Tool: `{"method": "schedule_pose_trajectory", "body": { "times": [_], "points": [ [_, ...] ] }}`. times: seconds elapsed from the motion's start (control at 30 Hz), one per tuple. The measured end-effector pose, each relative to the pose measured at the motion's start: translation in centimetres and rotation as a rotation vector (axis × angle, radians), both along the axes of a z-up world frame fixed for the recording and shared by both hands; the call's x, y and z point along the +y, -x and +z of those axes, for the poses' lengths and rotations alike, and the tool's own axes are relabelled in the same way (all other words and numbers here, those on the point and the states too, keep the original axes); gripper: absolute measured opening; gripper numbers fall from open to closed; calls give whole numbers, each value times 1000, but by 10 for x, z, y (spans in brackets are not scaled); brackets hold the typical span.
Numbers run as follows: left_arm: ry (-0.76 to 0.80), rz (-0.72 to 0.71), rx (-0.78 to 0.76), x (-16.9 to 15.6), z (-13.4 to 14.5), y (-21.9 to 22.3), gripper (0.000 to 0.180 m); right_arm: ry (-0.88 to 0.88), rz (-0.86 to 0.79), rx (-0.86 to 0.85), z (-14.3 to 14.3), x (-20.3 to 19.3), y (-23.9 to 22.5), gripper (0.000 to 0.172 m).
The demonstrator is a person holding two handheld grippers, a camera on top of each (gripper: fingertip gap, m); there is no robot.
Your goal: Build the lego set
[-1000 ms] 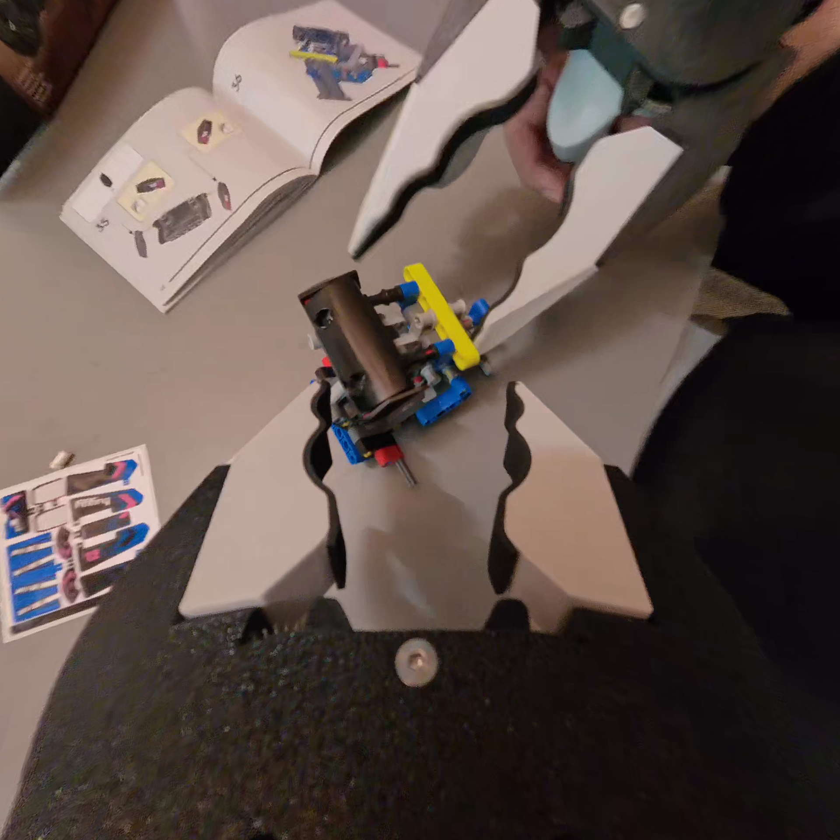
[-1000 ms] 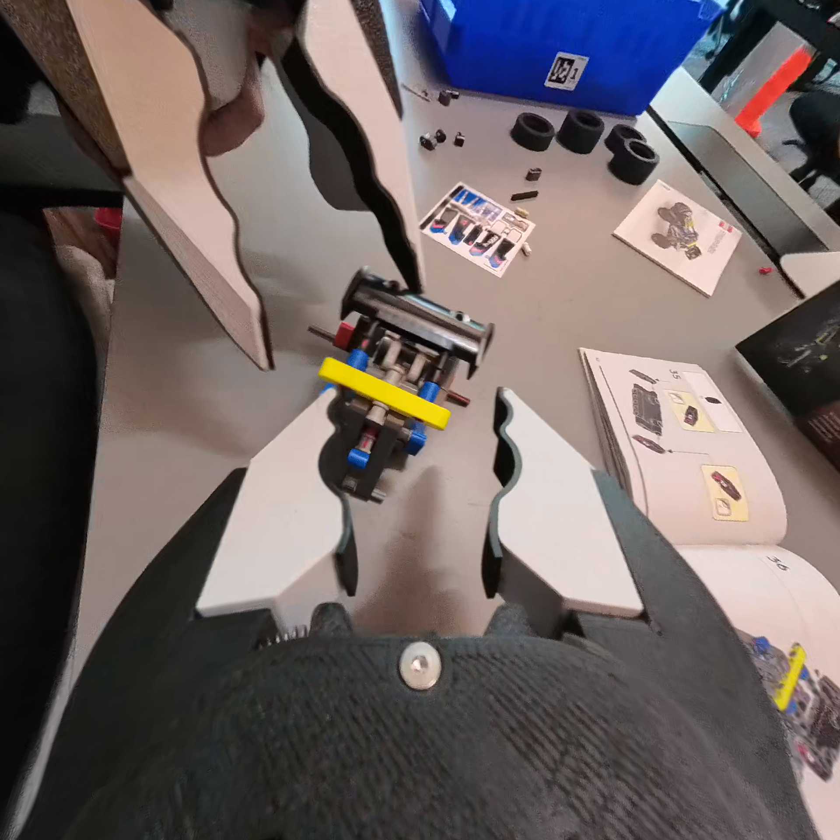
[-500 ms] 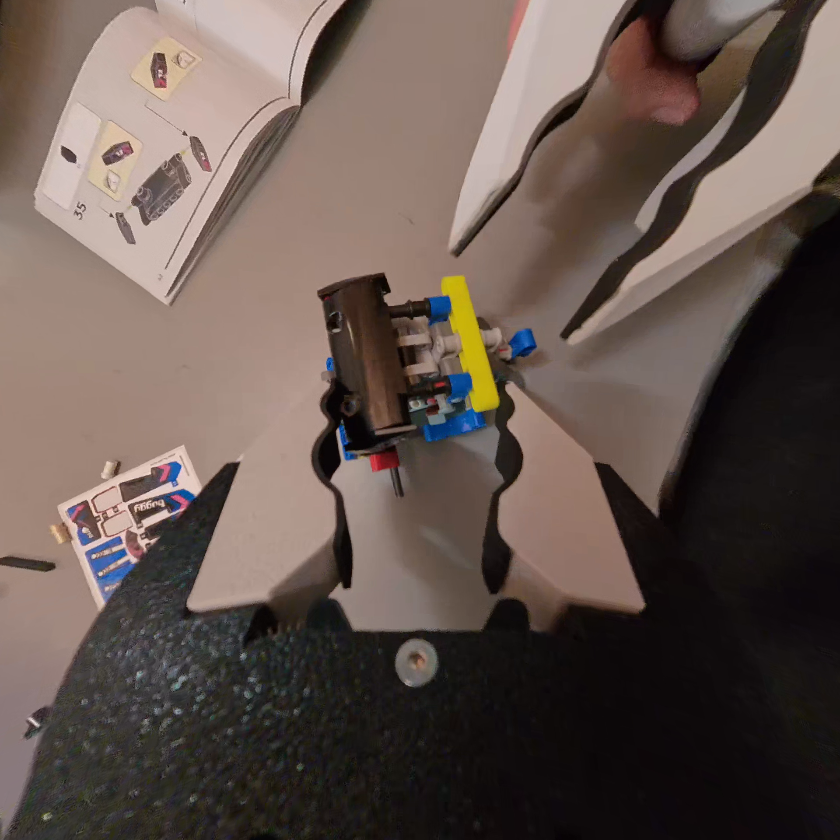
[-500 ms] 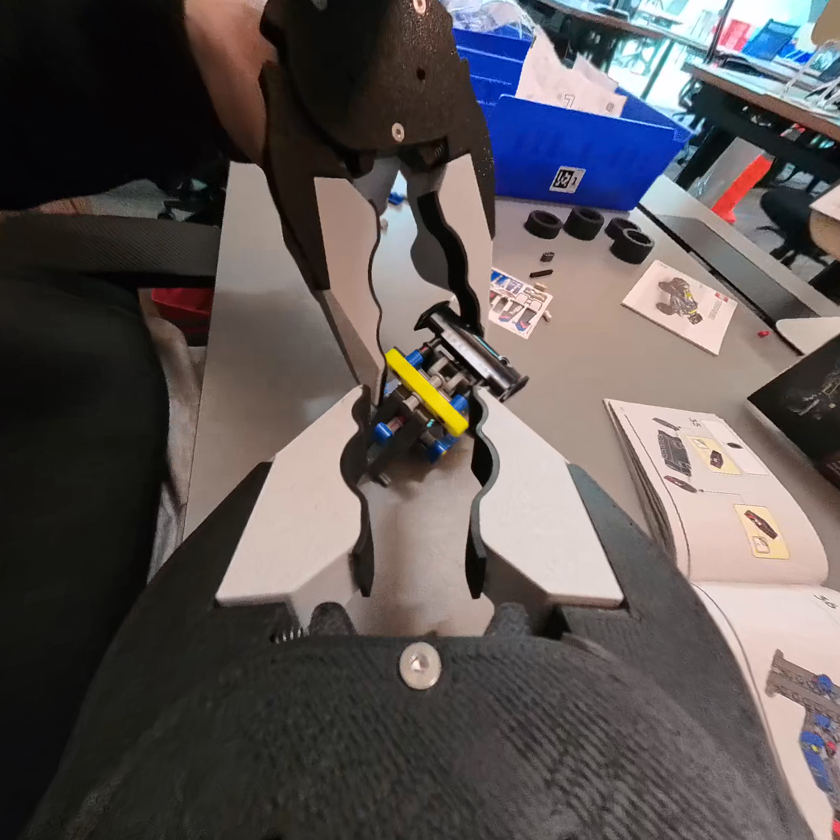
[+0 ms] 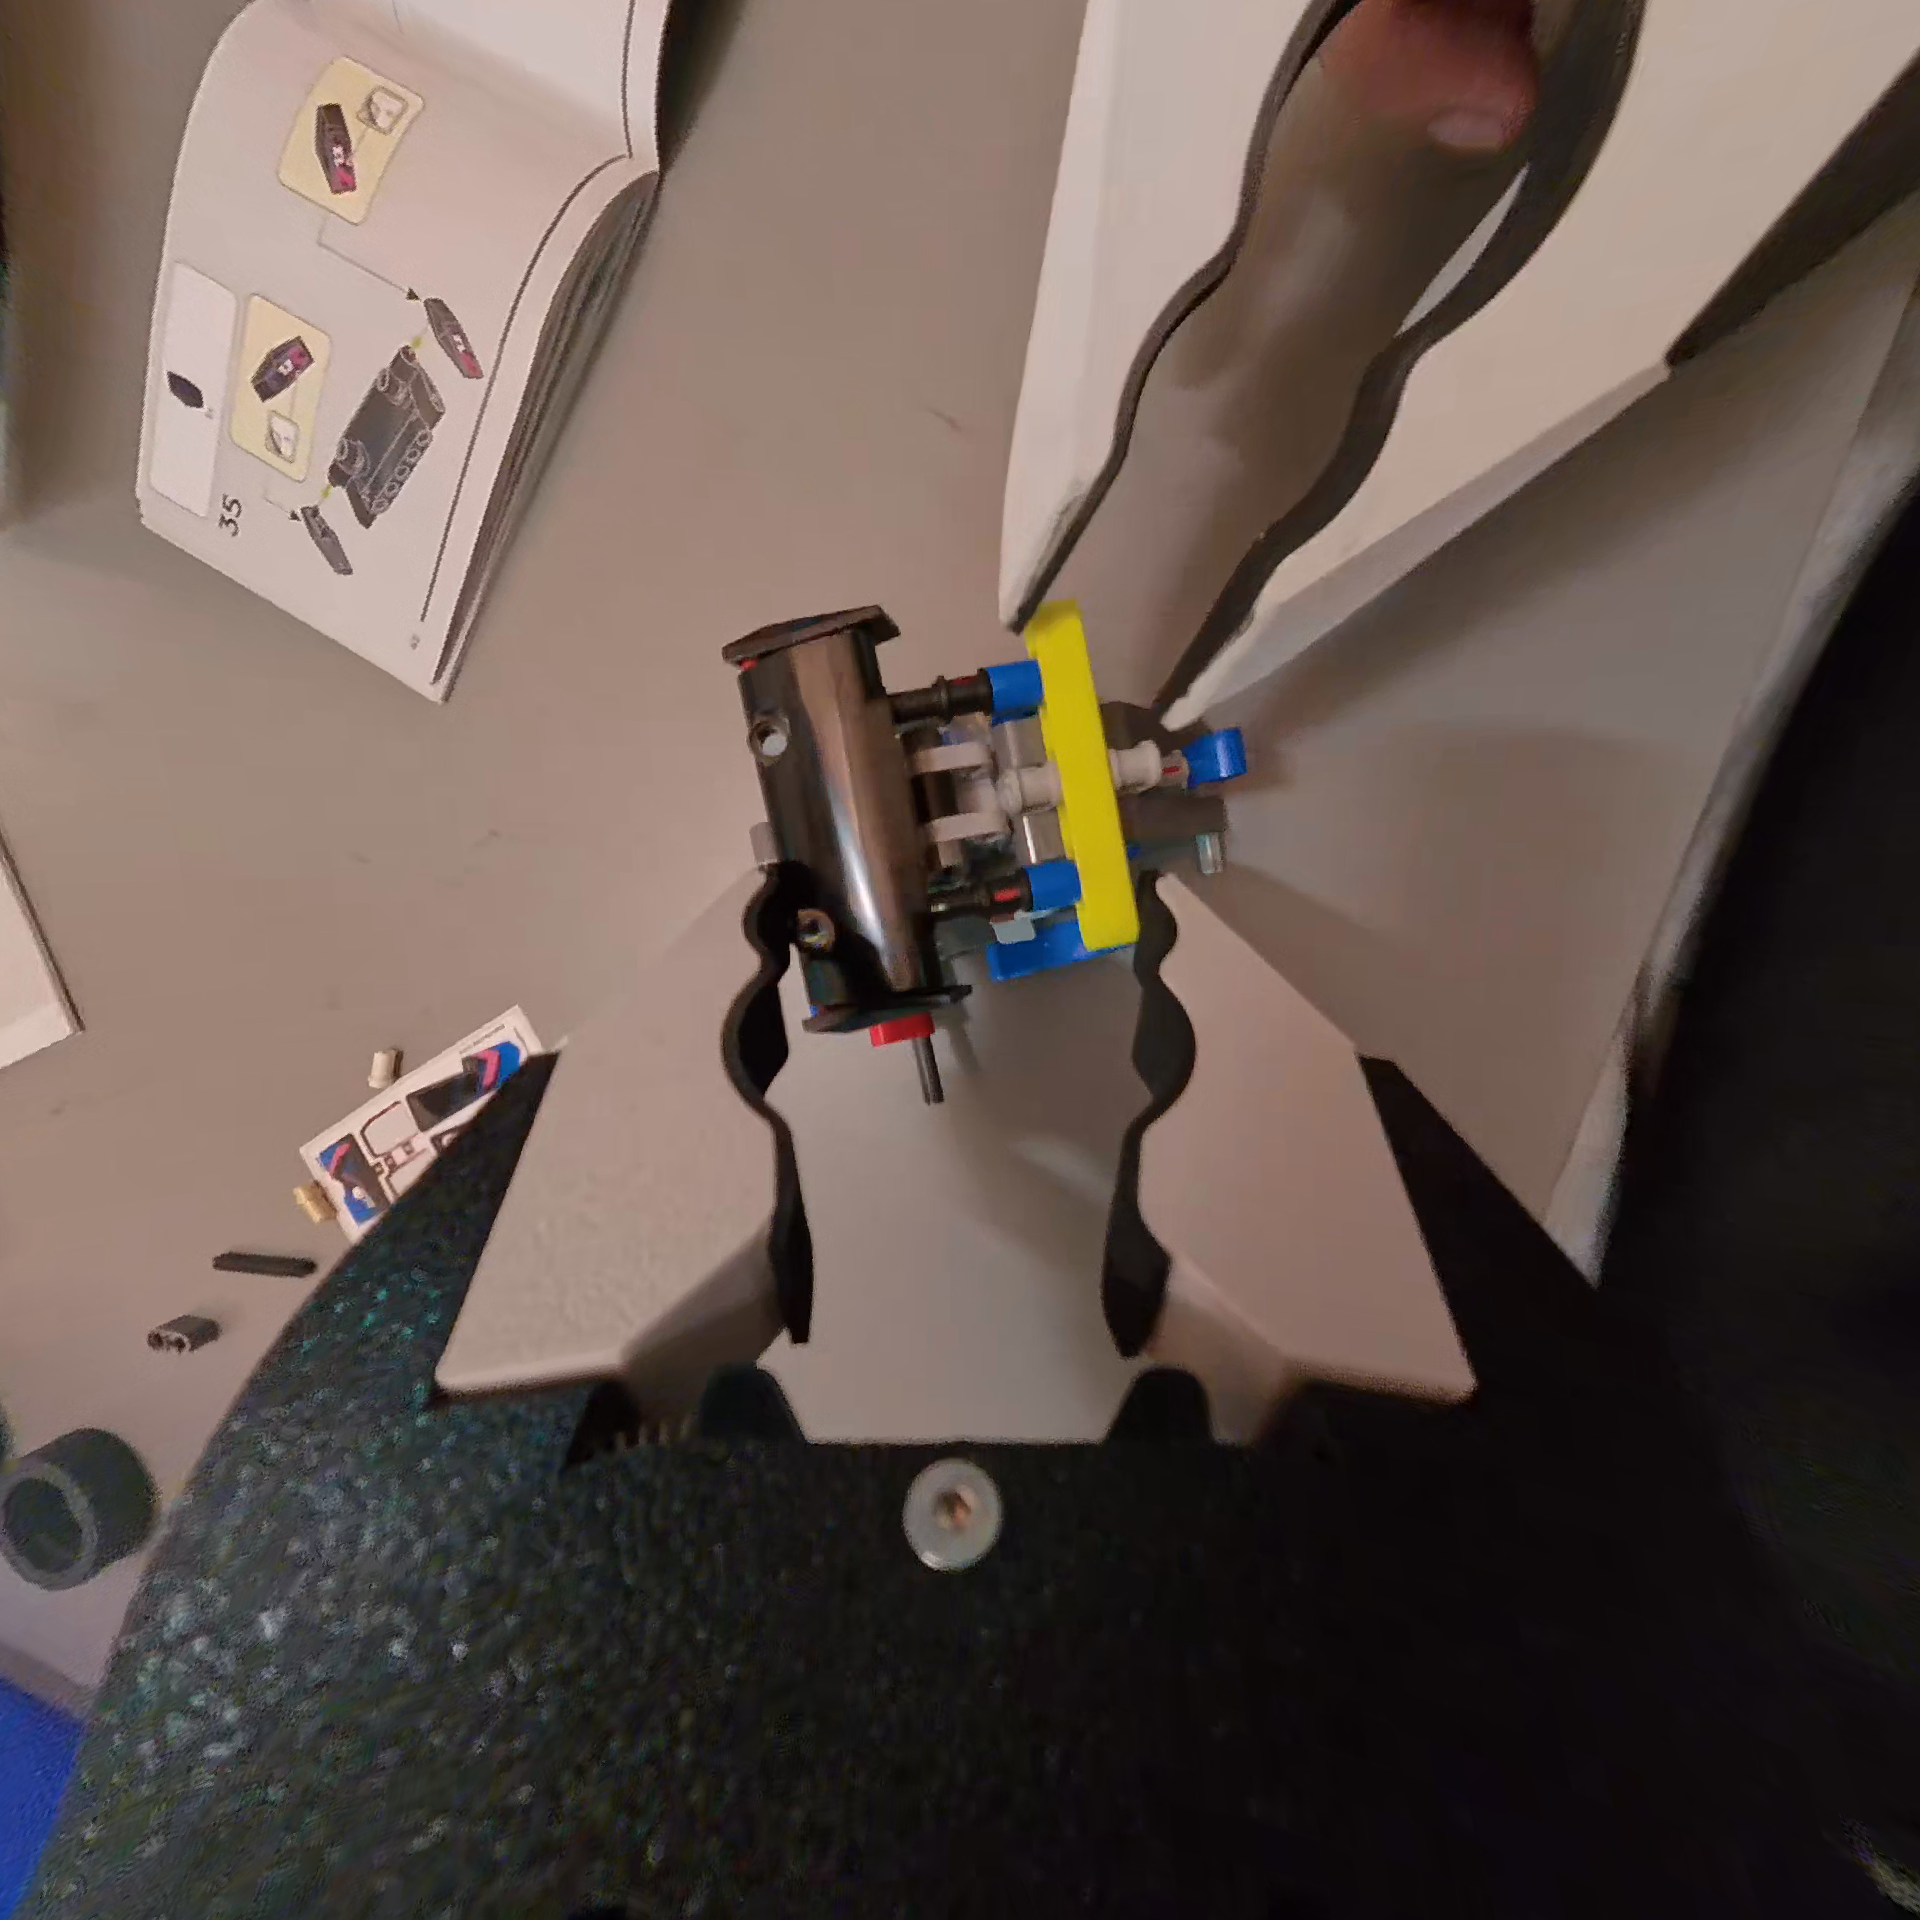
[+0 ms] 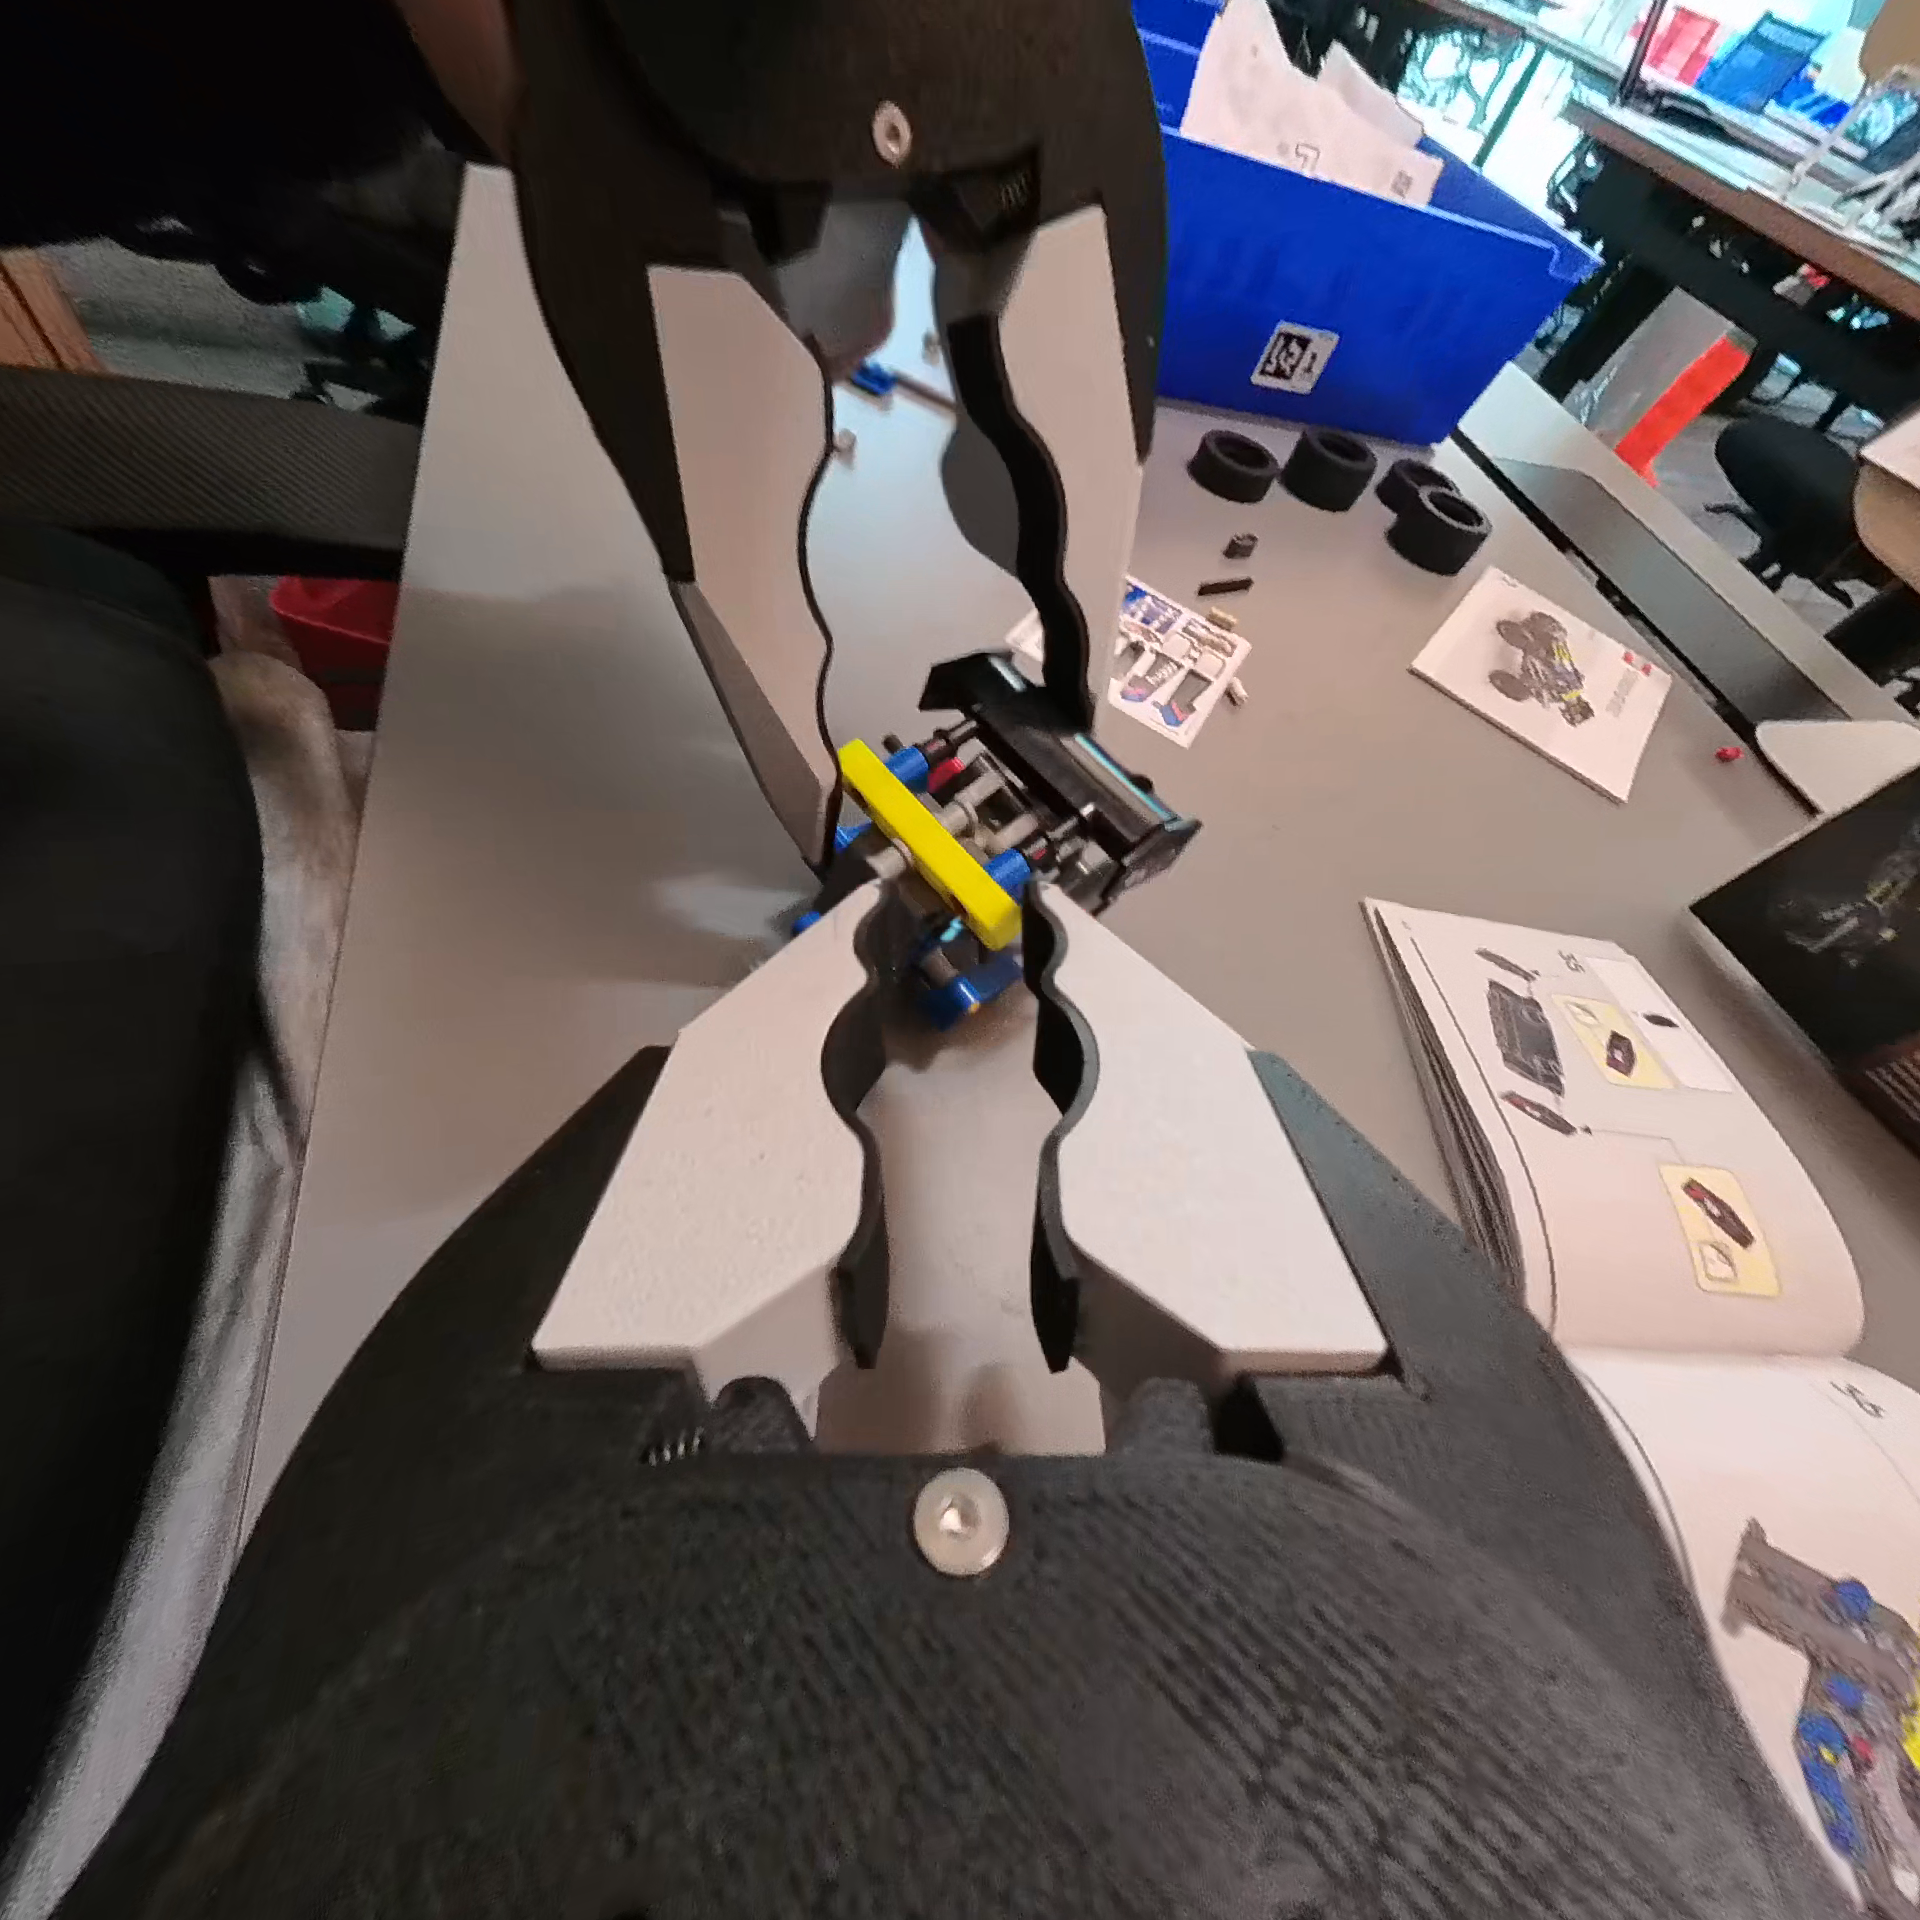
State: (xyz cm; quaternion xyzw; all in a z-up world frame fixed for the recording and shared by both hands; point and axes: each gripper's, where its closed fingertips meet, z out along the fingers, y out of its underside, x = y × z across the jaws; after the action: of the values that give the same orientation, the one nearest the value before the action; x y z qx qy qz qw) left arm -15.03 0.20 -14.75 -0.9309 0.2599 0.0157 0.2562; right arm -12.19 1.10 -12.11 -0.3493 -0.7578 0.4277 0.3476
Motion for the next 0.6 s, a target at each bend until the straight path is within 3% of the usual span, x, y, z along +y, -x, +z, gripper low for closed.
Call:
{"method": "schedule_pose_trajectory", "body": {
  "times": [0.1,0.23,0.33,0.43,0.5,0.6],
  "points": [
    [-11,-46,-6,0,0,1,64,-29,34,-19,0,-2,0,24],
    [-35,-84,-16,2,0,4,64,-79,51,-36,7,15,8,87],
    [-50,-123,-13,1,1,4,64,-113,135,-84,-1,13,23,102],
    [-51,-168,4,0,0,6,64,-89,273,-153,-9,0,30,99],
    [-51,-195,-6,0,0,6,63,-84,351,-184,-12,-5,30,75],
    [-53,-218,-15,2,-1,7,63,-84,402,-212,-13,-5,31,67]
  ]
}}
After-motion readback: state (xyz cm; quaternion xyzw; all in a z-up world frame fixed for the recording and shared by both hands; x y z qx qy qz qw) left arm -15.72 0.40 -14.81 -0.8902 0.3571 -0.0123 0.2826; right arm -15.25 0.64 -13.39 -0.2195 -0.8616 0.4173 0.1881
